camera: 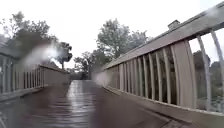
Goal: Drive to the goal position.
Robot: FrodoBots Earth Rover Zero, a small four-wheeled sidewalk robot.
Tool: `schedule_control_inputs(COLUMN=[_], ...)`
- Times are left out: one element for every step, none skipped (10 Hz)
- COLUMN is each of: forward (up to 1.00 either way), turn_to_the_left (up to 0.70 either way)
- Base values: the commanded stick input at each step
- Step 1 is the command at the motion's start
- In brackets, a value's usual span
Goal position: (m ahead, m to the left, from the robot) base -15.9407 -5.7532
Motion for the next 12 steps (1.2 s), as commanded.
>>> schedule_control_inputs(forward=[0.0, 0.0, 0.0, 0.0, 0.0, 0.0, 0.0, 0.0, 0.0, 0.0, 0.0, 0.0], turn_to_the_left=[-0.6, -0.56, -0.45, -0.45, -0.45, -0.45, -0.45, -0.45, -0.45, -0.45, -0.45, -0.45])
